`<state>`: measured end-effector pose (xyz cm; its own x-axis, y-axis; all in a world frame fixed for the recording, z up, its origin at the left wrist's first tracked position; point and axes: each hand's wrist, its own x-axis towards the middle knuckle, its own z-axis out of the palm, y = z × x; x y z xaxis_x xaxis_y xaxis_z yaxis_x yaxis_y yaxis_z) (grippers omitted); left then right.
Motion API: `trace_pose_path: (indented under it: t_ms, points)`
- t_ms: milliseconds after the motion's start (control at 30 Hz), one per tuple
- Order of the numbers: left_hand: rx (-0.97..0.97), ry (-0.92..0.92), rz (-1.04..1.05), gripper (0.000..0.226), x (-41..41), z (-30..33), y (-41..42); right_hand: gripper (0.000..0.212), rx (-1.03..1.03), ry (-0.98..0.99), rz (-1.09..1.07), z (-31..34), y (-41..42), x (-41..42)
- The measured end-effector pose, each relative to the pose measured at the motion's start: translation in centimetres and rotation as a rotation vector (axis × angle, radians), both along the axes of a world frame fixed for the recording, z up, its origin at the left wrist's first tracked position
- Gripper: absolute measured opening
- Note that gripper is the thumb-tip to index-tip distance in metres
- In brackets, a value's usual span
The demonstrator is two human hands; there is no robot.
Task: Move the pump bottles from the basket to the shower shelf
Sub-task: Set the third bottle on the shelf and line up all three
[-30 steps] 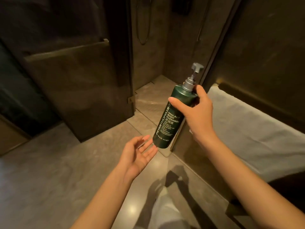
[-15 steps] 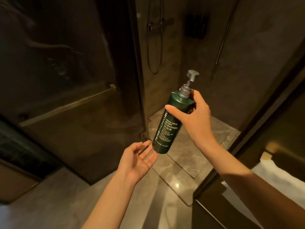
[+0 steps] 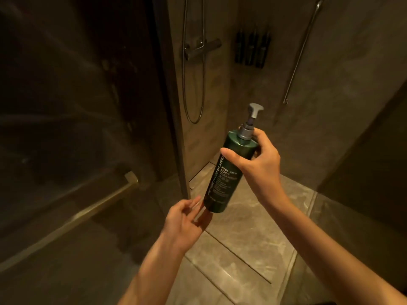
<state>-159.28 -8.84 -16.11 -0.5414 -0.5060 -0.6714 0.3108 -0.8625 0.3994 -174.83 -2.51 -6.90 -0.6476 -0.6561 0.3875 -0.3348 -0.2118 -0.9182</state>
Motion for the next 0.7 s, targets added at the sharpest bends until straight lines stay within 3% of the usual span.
trace_pose_path:
  t_ms: [300, 700]
  points:
    - [0.052, -0.027, -0.141, 0.025, -12.7, -0.1, -10.6, 0.047, 0.03, 0.016, -0.225, -0.1, -8.7, -11.4]
    - [-0.007, -0.085, -0.018, 0.024, -33.3, 4.4, -22.7, 0.05, 0.044, 0.09, -0.076, 2.8, -22.1, -31.8]
